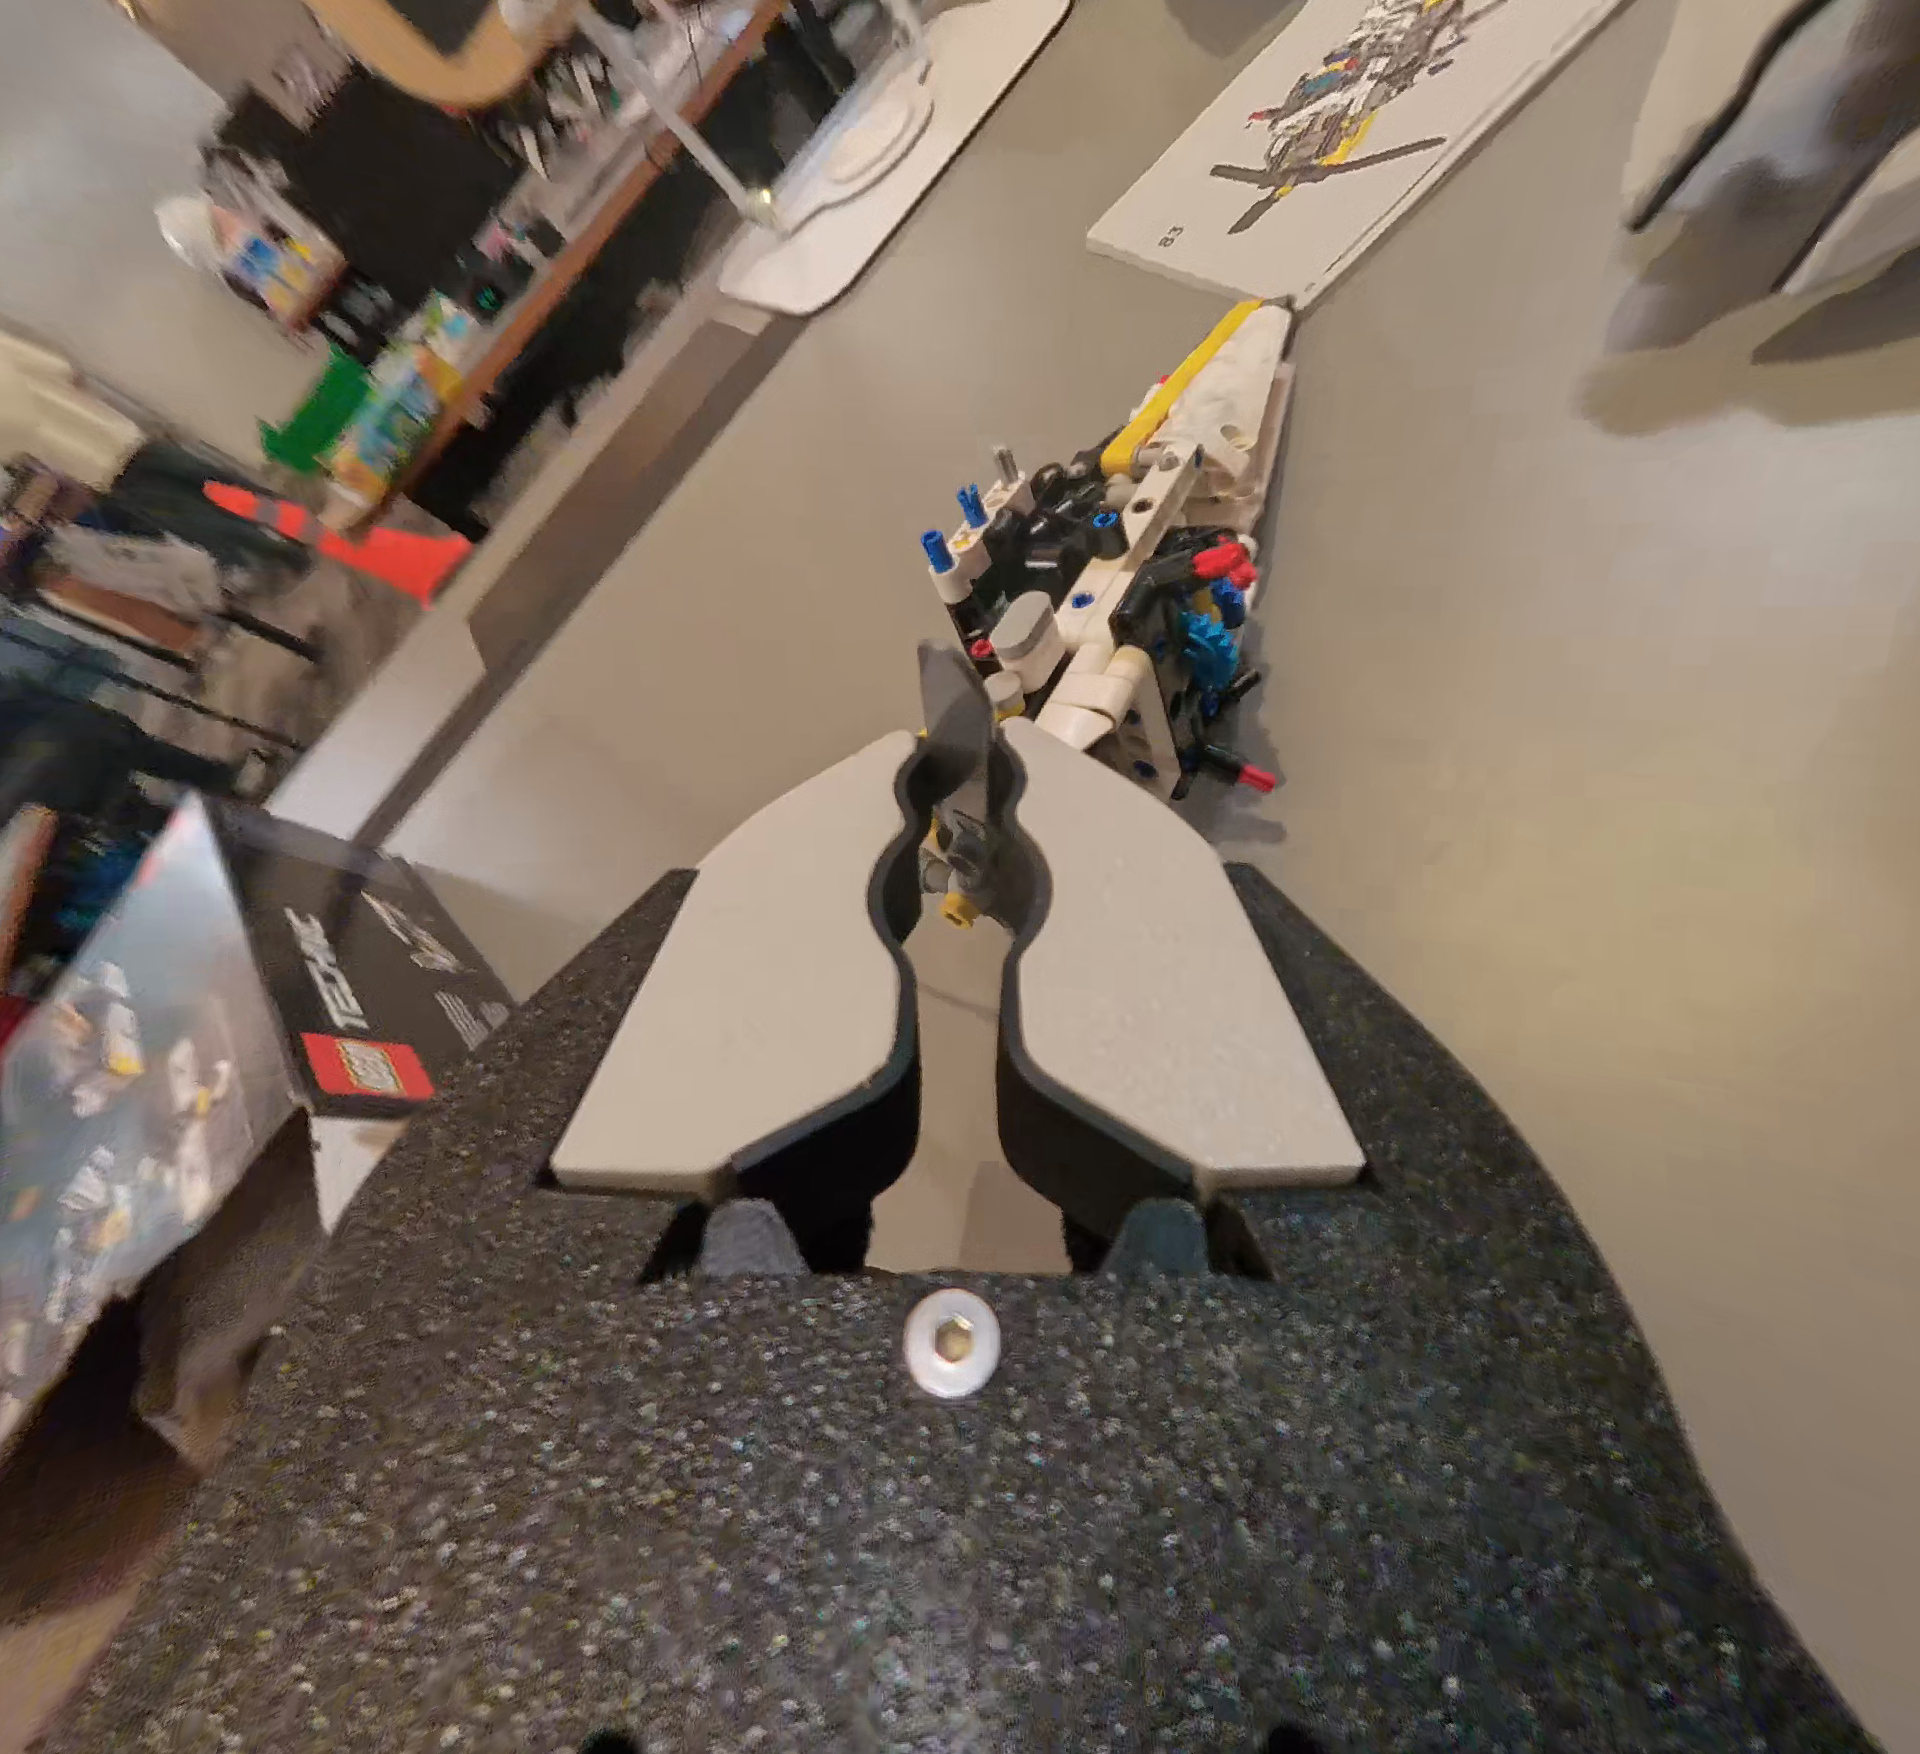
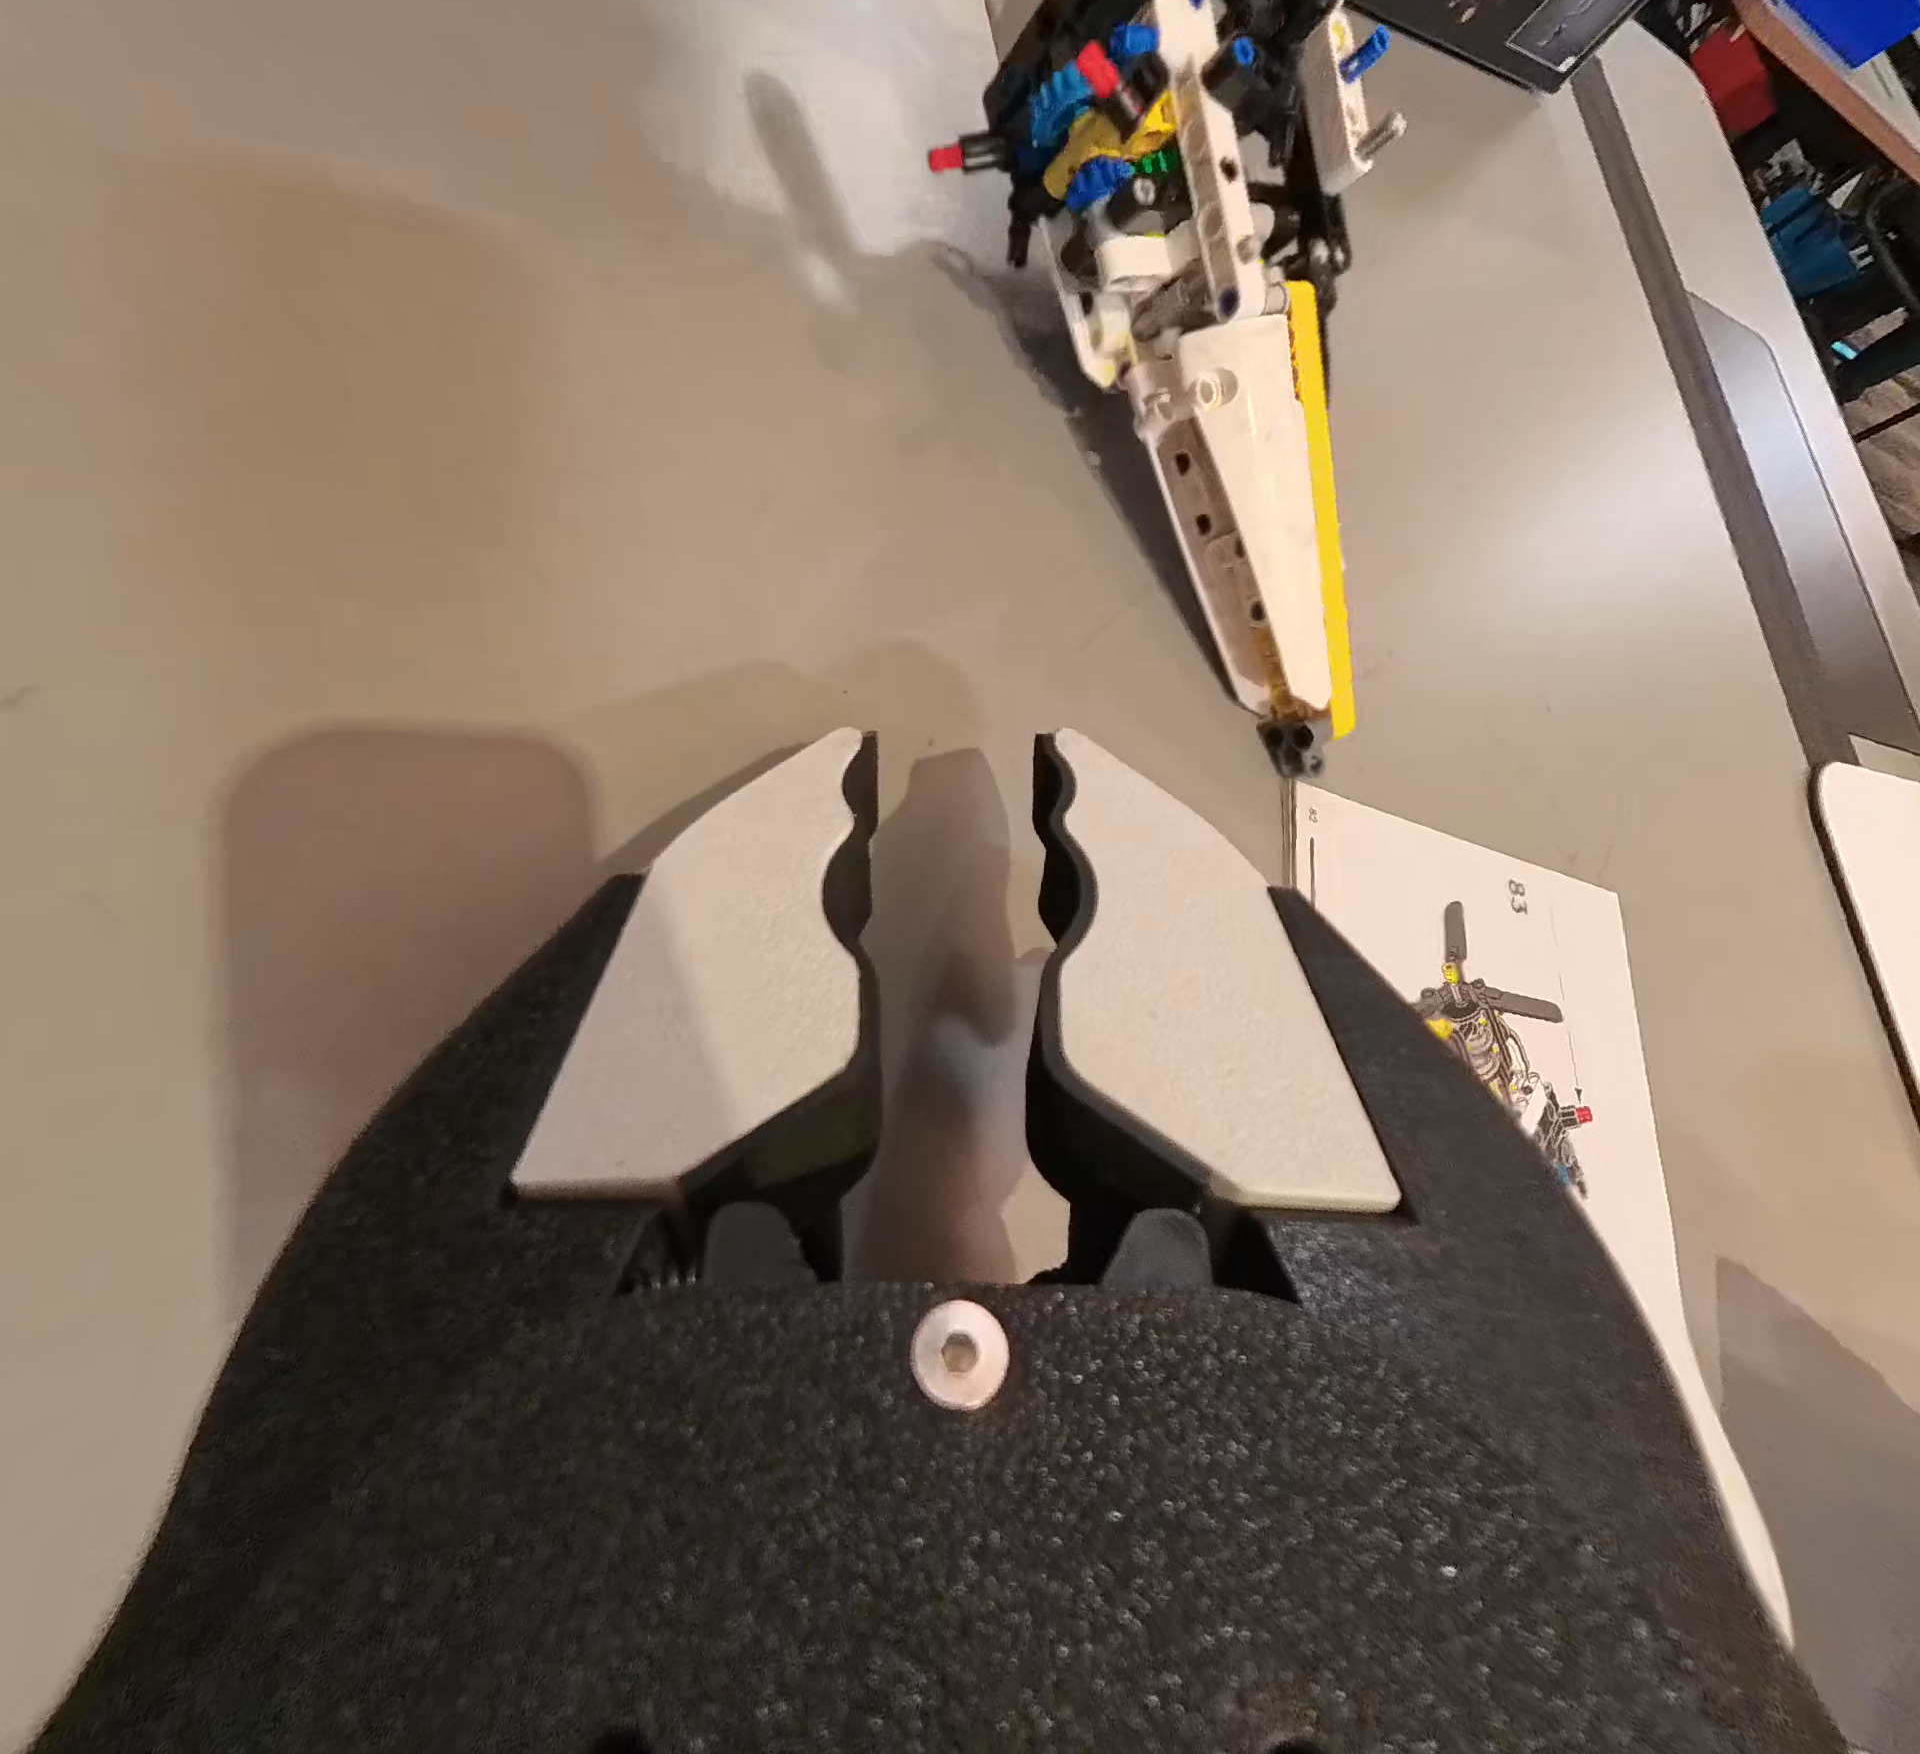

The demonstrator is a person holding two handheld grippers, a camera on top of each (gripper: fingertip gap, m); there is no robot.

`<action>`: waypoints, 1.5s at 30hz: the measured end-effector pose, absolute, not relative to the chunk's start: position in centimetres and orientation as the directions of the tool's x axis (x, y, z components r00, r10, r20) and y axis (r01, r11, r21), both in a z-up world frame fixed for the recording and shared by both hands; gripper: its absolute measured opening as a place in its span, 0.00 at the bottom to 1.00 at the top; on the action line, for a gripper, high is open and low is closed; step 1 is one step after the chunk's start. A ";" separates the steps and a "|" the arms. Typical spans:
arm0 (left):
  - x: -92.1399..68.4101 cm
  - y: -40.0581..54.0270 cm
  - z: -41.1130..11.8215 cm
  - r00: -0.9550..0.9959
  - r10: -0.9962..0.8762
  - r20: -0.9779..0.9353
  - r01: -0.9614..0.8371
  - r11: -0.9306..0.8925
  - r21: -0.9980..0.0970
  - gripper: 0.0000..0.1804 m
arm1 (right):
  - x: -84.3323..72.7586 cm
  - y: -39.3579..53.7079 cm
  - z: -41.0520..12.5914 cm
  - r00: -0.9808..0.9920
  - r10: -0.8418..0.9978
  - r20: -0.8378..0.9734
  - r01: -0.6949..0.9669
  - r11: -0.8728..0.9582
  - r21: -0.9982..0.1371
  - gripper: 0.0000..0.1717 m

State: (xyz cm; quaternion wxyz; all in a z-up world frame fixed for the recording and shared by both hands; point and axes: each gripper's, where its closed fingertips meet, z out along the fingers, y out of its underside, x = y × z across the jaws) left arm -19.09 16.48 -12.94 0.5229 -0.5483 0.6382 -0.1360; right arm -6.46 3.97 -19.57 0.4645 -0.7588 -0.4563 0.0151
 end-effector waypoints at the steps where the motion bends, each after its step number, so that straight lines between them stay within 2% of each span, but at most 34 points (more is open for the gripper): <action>1: -19.0 16.6 -12.8 0.169 -0.866 -0.471 -0.575 0.302 -0.761 0.06 | -6.6 4.0 -19.6 0.580 0.705 0.408 0.682 -0.147 -0.717 0.16; 3: -19.3 17.0 -13.3 0.212 -0.921 -0.326 -0.611 0.135 -0.780 0.06 | -6.7 4.2 -19.5 0.577 0.698 0.424 0.690 -0.139 -0.710 0.17; 7: -19.3 18.2 -13.7 0.287 -0.957 -0.024 -0.564 -0.149 -0.812 0.06 | -7.1 4.8 -19.4 0.573 0.686 0.448 0.701 -0.126 -0.702 0.20; 12: -19.1 19.5 -14.3 0.308 -0.943 0.127 -0.533 -0.281 -0.798 0.06 | -7.8 6.1 -18.8 0.555 0.659 0.509 0.732 -0.096 -0.674 0.25; 17: -19.0 18.0 -13.1 0.260 -0.922 0.286 -0.509 -0.382 -0.771 0.07 | -8.2 8.5 -16.4 0.519 0.545 0.659 0.793 -0.020 -0.608 0.33; 22: -19.0 16.9 -12.7 0.235 -0.874 0.426 -0.473 -0.486 -0.735 0.06 | -10.4 10.2 -17.6 0.381 0.531 0.757 0.893 0.003 -0.451 0.48; 24: -19.0 16.9 -13.0 0.252 -0.846 0.471 -0.449 -0.533 -0.717 0.07 | -11.8 10.4 -18.3 0.350 0.555 0.755 0.904 0.011 -0.427 0.44; 27: -19.4 16.9 -13.5 0.275 -0.813 0.513 -0.422 -0.582 -0.695 0.07 | -13.5 9.9 -18.5 0.334 0.624 0.706 0.898 0.019 -0.441 0.41; 30: -19.7 16.5 -13.9 0.276 -0.782 0.559 -0.404 -0.622 -0.671 0.08 | -13.9 9.7 -18.5 0.311 0.681 0.663 0.901 0.010 -0.433 0.30; 35: -20.1 15.5 -13.8 0.233 -0.780 0.581 -0.424 -0.619 -0.661 0.13 | -12.6 10.6 -19.1 0.277 0.773 0.570 0.910 -0.020 -0.415 0.30; 40: -20.5 15.6 -13.1 0.195 -0.810 0.553 -0.414 -0.579 -0.703 0.17 | -11.8 11.6 -18.3 0.348 0.814 0.466 0.856 -0.072 -0.512 0.31; 45: -21.3 16.2 -12.2 0.170 -0.890 0.423 -0.414 -0.454 -0.789 0.25 | -11.4 11.1 -17.3 0.383 0.759 0.527 0.852 -0.071 -0.518 0.32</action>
